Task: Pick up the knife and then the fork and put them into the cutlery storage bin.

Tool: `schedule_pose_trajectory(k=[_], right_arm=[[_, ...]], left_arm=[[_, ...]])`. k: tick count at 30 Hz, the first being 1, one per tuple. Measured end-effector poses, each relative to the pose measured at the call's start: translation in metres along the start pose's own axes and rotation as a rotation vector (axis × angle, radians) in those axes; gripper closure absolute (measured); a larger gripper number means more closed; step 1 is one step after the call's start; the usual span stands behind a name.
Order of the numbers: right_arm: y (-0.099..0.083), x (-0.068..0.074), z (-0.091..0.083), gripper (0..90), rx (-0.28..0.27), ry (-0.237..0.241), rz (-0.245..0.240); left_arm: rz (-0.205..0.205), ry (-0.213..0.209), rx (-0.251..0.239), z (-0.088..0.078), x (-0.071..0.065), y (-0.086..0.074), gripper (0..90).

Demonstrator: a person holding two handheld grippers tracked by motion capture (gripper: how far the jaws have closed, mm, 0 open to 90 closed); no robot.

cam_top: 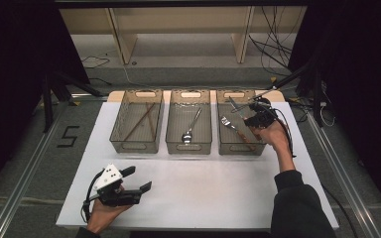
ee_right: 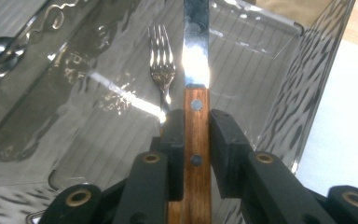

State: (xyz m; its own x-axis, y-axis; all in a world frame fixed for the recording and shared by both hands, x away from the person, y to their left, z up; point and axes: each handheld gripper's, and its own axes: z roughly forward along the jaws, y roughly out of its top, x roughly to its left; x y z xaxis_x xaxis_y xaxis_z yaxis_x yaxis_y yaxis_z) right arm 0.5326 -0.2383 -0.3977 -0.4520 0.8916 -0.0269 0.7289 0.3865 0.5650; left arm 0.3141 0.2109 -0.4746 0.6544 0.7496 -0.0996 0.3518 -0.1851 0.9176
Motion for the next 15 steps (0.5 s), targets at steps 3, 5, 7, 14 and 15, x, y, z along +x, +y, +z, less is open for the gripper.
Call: schedule_pose_trajectory(k=[3,5,7,14,15], right_arm=[[0.0003,0.0005,0.0033,76.8,0.011,-0.007,-0.007],[0.0007,0.0012,0.0047,76.7,0.017,-0.006,-0.006],[0.0008,0.0014,0.0061,76.4,0.021,-0.004,-0.010],[0.0012,-0.0005,0.0037,63.4,0.006,0.016,0.013],[0.0011,-0.0008,0.0020,62.3,0.002,0.018,0.013]], left_arm=[[-0.005,0.001,-0.001,-0.0010,0.0016,0.0001,16.7],[-0.003,0.001,-0.001,-0.0011,0.0014,0.0001,16.7],[-0.003,0.001,-0.001,-0.0008,0.0008,0.0001,16.7],[-0.004,0.002,-0.002,-0.0012,0.0015,0.0000,16.6],[-0.003,0.002,0.001,-0.0012,0.0015,0.0000,16.6]])
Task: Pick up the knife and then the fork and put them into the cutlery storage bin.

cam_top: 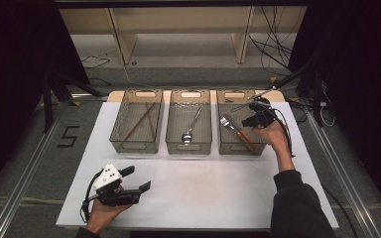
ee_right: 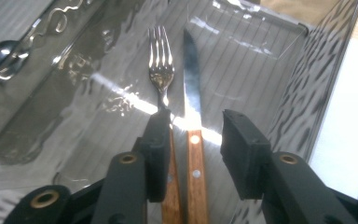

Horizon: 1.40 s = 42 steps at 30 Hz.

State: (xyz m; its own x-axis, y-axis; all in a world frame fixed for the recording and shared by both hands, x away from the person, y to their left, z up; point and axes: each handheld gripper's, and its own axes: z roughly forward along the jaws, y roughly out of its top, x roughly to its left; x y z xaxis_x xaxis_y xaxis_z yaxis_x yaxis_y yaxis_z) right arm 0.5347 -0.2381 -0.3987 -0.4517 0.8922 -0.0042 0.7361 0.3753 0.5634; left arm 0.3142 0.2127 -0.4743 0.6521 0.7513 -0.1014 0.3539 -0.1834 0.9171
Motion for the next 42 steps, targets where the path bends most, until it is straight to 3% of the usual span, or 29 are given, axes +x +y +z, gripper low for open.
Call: schedule_pose_trajectory(k=[14,24,32,42], right_arm=[[-0.005,0.007,-0.022,46.5,-0.076,0.049,0.000],[-0.016,0.030,-0.041,37.8,-0.177,0.126,-0.033],[-0.025,0.049,-0.049,36.1,-0.234,0.176,-0.061],[-0.039,0.064,-0.056,33.9,-0.286,0.203,-0.080]], left_arm=[[-0.001,-0.001,-0.001,0.000,0.000,0.000,16.5],[-0.002,-0.003,-0.003,0.000,-0.001,0.000,16.5],[-0.002,-0.004,-0.002,0.000,-0.001,0.000,16.5],[-0.004,-0.006,-0.001,0.000,-0.001,0.000,16.5]])
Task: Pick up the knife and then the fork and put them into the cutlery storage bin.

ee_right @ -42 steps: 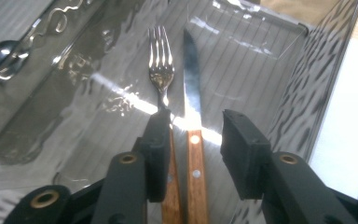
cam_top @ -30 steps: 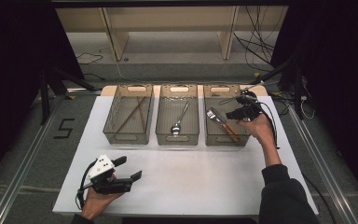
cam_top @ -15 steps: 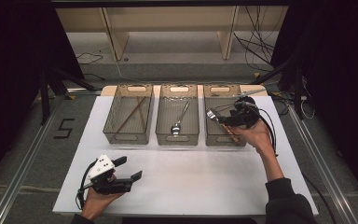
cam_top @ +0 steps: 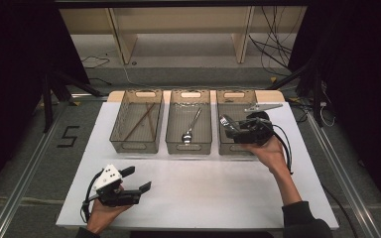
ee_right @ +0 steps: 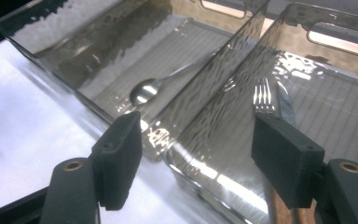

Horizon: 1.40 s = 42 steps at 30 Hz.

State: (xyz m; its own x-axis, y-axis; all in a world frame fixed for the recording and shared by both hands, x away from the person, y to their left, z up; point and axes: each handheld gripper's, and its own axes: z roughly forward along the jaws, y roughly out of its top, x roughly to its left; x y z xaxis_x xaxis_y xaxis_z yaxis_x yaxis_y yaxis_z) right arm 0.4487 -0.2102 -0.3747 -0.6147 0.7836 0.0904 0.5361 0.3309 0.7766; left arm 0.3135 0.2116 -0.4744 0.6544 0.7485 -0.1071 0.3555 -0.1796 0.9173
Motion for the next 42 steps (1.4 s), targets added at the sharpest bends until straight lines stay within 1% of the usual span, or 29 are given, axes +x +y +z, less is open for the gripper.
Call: schedule_pose_trajectory(k=[3,9,13,16,19,31,40,42], right_arm=[[-0.004,0.003,-0.003,32.7,-0.015,0.015,0.008],[-0.010,0.008,-0.009,29.8,-0.038,0.023,0.001],[-0.016,0.011,-0.013,27.5,-0.058,0.036,0.008],[-0.021,0.014,-0.015,26.6,-0.074,0.035,0.003],[-0.026,0.018,-0.016,25.5,-0.082,0.029,-0.019],[-0.045,0.038,-0.025,24.6,-0.155,0.059,-0.042],[-0.064,0.043,-0.029,24.7,-0.191,0.076,-0.039],[-0.069,0.044,-0.030,24.7,-0.197,0.084,-0.030]], left_arm=[[0.002,0.000,-0.002,0.000,0.000,0.000,16.4],[0.000,-0.001,-0.001,0.000,0.000,0.000,16.4],[0.001,-0.001,0.000,0.000,0.000,0.000,16.4],[0.002,-0.001,0.001,0.000,0.000,0.000,16.4],[0.007,-0.001,0.005,0.000,0.000,0.000,16.4],[0.006,0.000,0.004,0.000,0.000,0.000,16.4],[0.008,0.000,0.006,0.000,-0.001,0.000,16.4],[0.006,0.000,0.005,0.000,-0.001,0.000,16.4]])
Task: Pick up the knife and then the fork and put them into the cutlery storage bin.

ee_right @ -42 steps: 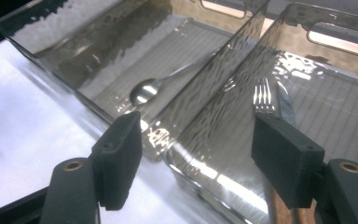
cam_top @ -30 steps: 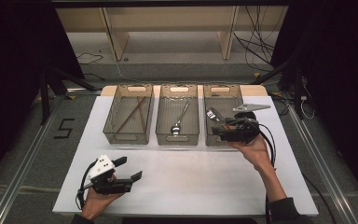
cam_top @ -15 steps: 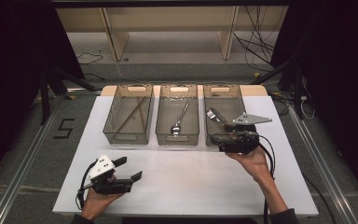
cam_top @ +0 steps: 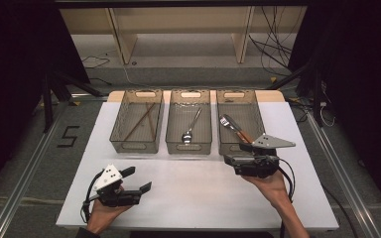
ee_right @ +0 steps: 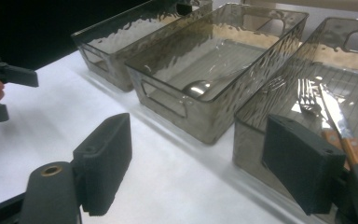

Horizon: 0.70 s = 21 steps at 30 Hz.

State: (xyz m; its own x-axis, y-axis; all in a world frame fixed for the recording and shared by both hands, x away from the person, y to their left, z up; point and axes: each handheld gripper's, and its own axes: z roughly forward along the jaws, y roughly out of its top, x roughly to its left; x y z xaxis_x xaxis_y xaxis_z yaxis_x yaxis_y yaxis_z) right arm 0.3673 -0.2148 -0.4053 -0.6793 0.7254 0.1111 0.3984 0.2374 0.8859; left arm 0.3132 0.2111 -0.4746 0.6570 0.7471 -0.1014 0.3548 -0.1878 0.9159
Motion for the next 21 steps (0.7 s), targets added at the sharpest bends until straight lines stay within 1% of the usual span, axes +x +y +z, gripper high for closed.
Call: schedule_pose_trajectory(k=[18,21], right_arm=[[-0.037,0.012,-0.022,24.2,-0.096,0.031,0.010],[-0.043,0.013,-0.024,23.9,-0.103,0.030,0.011]], left_arm=[[-0.001,-0.006,0.000,0.000,0.000,0.000,16.4],[-0.002,-0.008,-0.001,-0.001,0.000,0.000,16.4]])
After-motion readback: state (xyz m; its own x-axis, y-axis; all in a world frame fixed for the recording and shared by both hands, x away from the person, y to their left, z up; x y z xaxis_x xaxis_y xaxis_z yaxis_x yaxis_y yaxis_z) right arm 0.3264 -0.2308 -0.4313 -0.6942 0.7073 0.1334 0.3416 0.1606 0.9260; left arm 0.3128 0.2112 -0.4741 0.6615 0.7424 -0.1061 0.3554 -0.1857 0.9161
